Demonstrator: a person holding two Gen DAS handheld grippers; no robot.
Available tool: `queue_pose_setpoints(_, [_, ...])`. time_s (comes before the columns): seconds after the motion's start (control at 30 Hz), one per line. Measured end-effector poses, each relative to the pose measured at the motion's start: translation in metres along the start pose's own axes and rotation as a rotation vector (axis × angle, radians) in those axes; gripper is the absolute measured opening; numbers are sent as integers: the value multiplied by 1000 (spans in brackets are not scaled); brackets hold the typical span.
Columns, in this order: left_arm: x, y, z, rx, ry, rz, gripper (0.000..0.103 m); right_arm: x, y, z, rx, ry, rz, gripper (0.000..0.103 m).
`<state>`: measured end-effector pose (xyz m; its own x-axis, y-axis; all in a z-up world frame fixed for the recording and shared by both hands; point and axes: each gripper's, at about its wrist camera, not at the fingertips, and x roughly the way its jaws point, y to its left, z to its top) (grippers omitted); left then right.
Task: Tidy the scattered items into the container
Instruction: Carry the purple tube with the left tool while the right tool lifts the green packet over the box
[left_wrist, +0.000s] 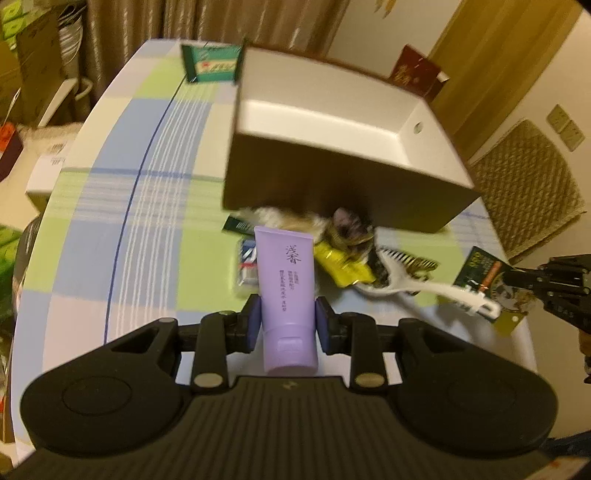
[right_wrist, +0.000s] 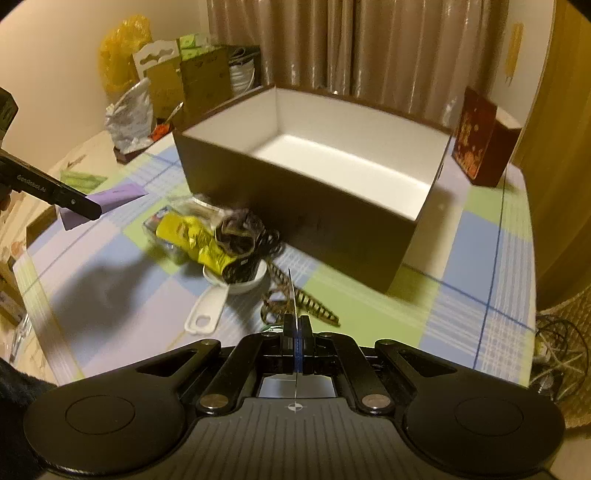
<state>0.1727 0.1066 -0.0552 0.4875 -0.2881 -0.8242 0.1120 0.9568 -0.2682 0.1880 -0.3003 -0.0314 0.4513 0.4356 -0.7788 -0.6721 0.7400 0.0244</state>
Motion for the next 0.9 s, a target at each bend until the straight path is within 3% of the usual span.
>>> queue_pose_setpoints(0.5, [14,-49,76,104,-117,-147,26,-39,-5,83,-94,-199,-28,0])
queue_pose_setpoints(0.73, [46,-60,122,128,-135,-157,26,-16,-10,139,-105,-285,-71,0])
queue_pose_setpoints(0.9, [78,-60,148,115,-108,-128,26,31,-18,173,-53,-279,-84,0])
